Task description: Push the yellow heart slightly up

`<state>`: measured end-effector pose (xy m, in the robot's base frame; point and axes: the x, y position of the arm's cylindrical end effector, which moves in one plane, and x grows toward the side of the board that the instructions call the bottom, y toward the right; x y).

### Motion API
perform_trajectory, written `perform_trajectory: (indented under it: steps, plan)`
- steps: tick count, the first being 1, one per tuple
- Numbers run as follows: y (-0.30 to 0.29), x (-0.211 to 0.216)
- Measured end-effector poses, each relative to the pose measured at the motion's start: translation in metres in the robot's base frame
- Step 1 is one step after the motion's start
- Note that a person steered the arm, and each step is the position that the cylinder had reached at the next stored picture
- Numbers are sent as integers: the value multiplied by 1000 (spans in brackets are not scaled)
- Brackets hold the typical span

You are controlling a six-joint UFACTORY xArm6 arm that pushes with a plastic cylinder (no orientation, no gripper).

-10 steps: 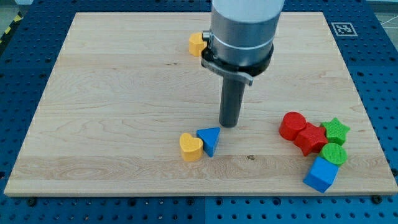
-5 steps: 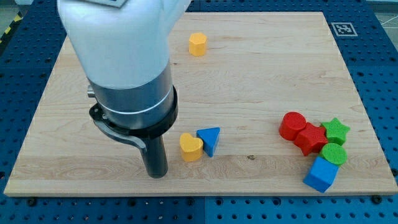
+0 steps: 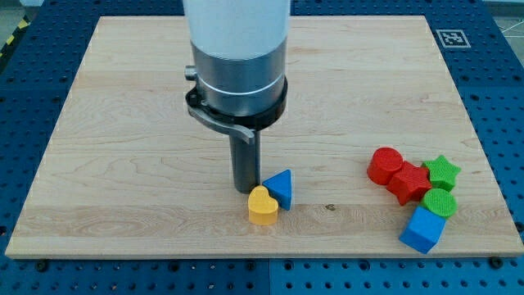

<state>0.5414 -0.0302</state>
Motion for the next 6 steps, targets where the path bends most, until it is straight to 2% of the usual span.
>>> perform_trajectory:
  steps: [2,4,6]
  plan:
    - [-13,4]
    - [0,52]
    - [109,36]
